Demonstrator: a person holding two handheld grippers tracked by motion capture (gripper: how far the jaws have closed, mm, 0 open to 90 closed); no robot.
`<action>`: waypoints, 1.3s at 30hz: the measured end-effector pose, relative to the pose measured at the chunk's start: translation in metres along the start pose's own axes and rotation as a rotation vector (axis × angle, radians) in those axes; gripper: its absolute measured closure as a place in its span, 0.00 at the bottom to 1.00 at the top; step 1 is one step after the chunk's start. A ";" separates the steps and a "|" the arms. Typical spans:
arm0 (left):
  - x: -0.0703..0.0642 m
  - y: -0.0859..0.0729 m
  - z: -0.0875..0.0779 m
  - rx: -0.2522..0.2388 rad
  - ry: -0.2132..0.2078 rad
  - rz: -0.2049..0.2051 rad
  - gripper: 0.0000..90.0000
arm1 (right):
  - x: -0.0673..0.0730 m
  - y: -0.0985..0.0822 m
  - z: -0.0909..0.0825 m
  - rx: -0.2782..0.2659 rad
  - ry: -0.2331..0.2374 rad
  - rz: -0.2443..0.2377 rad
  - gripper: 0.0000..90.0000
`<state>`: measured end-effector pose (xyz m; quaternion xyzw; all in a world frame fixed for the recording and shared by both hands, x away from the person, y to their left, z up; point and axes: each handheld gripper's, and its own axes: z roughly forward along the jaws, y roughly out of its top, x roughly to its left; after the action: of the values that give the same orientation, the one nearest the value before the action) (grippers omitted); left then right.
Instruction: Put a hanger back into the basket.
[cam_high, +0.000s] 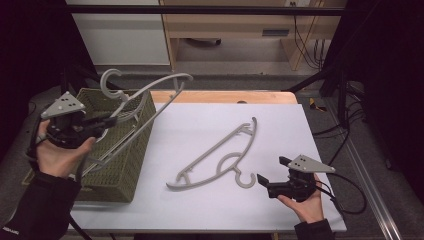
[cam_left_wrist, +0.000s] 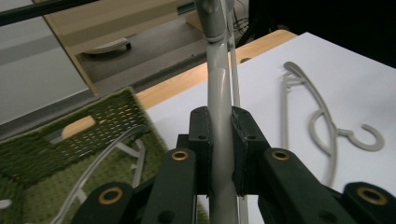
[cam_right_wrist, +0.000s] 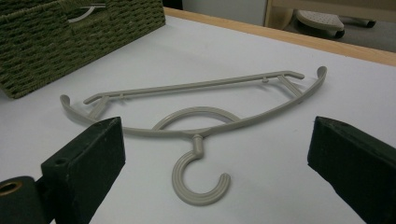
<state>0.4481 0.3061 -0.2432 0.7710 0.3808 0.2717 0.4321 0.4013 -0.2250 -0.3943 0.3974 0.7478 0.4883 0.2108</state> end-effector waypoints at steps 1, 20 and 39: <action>0.006 -0.001 -0.001 -0.002 0.007 -0.006 0.89 | 0.000 0.000 0.000 0.001 0.000 -0.003 0.05; 0.096 -0.042 -0.007 0.065 0.112 -0.099 0.89 | -0.001 0.000 0.002 0.013 -0.002 -0.006 0.05; 0.128 -0.076 -0.004 0.142 0.078 -0.080 0.89 | -0.002 0.000 0.002 0.023 -0.008 -0.011 0.05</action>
<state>0.4903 0.4383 -0.2960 0.7728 0.4461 0.2565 0.3714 0.4035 -0.2252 -0.3951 0.3977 0.7546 0.4769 0.2121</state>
